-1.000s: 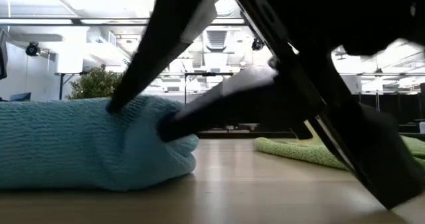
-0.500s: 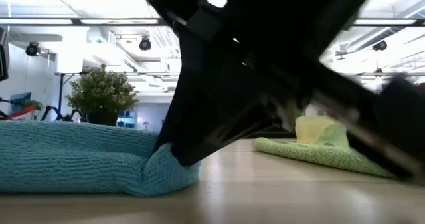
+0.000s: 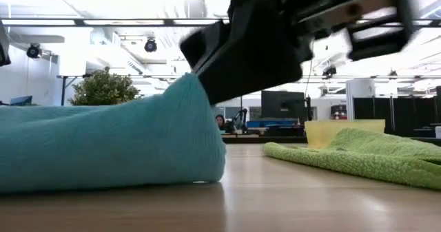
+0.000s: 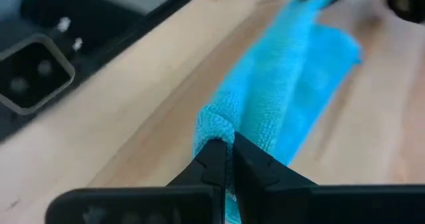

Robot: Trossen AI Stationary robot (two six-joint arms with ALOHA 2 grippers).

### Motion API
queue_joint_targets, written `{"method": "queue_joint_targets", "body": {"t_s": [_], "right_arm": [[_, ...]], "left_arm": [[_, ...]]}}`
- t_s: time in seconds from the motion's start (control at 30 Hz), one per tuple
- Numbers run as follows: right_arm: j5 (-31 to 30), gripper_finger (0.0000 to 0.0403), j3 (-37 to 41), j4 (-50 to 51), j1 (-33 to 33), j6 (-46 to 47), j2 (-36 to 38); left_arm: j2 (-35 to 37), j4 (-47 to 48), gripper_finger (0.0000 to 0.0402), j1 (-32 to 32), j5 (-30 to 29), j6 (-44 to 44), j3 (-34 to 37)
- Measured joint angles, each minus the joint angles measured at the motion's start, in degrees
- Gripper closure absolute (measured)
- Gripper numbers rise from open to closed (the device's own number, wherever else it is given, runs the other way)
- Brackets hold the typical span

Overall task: Roll microfiber towels into tight, uniform cylinder then place into a basket
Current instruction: Roll the blue microfiber towel

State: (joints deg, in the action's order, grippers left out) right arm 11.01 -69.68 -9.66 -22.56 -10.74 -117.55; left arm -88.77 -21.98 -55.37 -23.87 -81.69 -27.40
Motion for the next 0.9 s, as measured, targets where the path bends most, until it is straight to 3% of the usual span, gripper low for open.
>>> {"method": "queue_joint_targets", "body": {"t_s": [0.33, 0.57, 0.9], "right_arm": [[3.65, 0.0394, 15.54, -24.90, 3.83, 16.30, -1.21], [3.91, 0.0394, 16.22, -26.83, 2.64, 21.59, -4.03], [1.43, 0.0394, 16.47, -29.99, 2.42, 31.32, -5.89]], "left_arm": [[0.00, 5.62, 0.0394, 1.22, -0.27, -3.34, -0.06], [0.00, 6.23, 0.0394, 3.91, 2.50, 0.70, -0.02], [0.15, 7.88, 0.0394, 9.48, 11.46, 16.42, -0.51]]}}
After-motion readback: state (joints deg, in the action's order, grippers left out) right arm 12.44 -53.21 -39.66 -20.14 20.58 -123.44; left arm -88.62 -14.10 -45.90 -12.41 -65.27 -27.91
